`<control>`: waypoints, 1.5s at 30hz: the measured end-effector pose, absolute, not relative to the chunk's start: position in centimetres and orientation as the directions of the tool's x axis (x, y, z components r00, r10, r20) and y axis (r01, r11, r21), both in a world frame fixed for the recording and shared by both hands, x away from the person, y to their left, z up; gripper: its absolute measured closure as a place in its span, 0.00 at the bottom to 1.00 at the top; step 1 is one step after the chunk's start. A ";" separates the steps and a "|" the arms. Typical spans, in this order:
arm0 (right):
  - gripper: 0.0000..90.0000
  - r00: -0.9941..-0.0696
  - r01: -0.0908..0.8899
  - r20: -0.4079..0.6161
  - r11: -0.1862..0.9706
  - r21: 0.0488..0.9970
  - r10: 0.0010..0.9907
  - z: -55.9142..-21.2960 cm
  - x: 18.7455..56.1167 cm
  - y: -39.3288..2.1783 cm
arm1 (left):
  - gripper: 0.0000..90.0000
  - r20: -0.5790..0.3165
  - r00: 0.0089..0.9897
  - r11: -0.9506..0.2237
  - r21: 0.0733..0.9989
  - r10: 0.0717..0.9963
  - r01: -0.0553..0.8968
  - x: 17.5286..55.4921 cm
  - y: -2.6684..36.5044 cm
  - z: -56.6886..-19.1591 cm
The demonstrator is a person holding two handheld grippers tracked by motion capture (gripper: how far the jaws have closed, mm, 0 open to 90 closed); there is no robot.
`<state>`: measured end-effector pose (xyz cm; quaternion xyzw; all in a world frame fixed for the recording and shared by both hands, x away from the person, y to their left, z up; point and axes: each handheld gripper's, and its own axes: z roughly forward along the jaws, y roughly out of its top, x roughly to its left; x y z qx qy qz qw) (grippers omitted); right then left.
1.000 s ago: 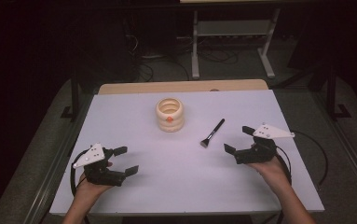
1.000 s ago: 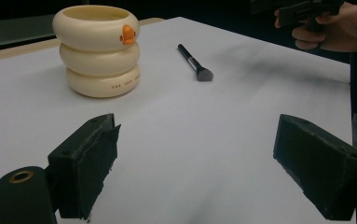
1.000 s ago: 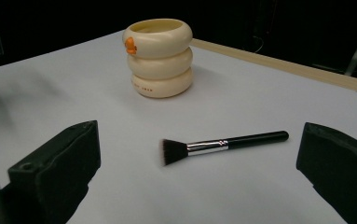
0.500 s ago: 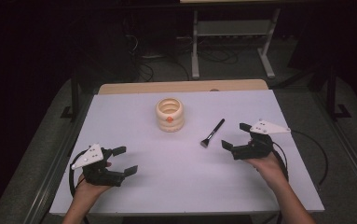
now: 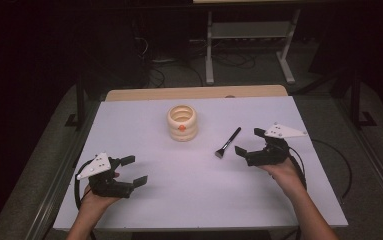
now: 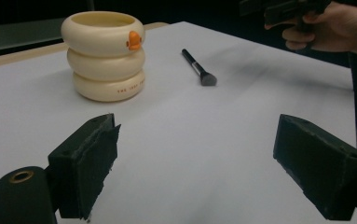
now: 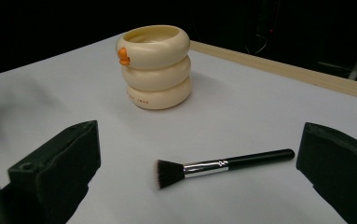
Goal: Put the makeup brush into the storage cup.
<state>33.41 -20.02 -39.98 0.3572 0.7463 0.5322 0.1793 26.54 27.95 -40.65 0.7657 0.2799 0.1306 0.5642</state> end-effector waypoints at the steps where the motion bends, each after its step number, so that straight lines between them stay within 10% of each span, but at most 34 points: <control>1: 0.00 -0.682 0.339 0.107 0.183 0.923 0.723 -40.0 33.5 -20.0 | 0.14 -0.113 0.809 -0.209 0.937 0.577 0.279 26.6 28.0 -40.6; 45: 0.00 -0.654 0.342 0.072 0.209 0.916 0.753 -39.7 37.5 -19.2 | 0.15 -0.133 0.807 -0.178 0.943 0.575 0.282 26.5 28.2 -40.4</control>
